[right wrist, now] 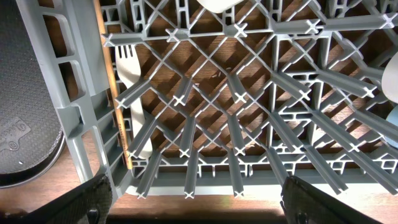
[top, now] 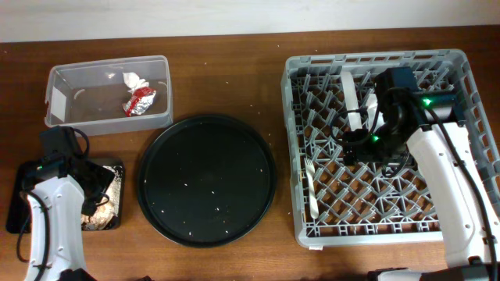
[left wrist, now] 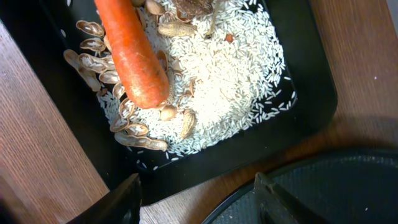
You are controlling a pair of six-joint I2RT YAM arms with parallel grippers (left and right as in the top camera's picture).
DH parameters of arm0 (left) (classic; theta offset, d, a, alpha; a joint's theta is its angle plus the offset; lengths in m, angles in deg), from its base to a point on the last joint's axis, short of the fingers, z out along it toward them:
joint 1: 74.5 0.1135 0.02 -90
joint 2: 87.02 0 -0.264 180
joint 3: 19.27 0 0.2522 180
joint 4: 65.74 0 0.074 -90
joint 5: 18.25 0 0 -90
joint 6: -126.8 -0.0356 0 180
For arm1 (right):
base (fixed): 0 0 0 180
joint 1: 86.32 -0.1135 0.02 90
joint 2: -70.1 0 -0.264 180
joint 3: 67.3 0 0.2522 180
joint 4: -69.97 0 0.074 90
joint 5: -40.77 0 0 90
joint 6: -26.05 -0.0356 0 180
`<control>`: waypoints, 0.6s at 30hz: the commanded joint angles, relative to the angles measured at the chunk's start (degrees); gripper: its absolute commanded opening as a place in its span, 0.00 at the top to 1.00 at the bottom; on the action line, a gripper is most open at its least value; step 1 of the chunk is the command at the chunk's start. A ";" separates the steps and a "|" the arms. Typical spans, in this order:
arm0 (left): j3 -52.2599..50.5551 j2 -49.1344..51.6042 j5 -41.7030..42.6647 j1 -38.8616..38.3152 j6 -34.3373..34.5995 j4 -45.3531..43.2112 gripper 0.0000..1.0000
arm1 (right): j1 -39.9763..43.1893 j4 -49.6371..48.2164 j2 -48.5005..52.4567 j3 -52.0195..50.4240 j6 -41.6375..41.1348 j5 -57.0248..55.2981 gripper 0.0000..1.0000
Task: Sort waste into correct bins and load items into the dishwasher rack
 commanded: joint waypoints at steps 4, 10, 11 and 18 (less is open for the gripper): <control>13.64 -0.87 18.53 -6.93 -25.38 0.09 0.40 | 0.11 -3.91 0.09 0.42 2.12 10.91 0.02; 23.52 -0.81 5.77 -27.12 -40.81 7.78 0.05 | 0.74 -16.81 0.09 1.92 8.68 14.25 0.02; 24.39 -0.92 2.99 -26.82 -40.15 14.19 0.05 | 1.46 -13.14 0.07 3.76 8.33 10.84 0.02; 21.14 -14.58 9.05 -20.48 -39.82 19.26 0.01 | 6.14 -6.08 -13.44 2.86 8.31 6.19 0.02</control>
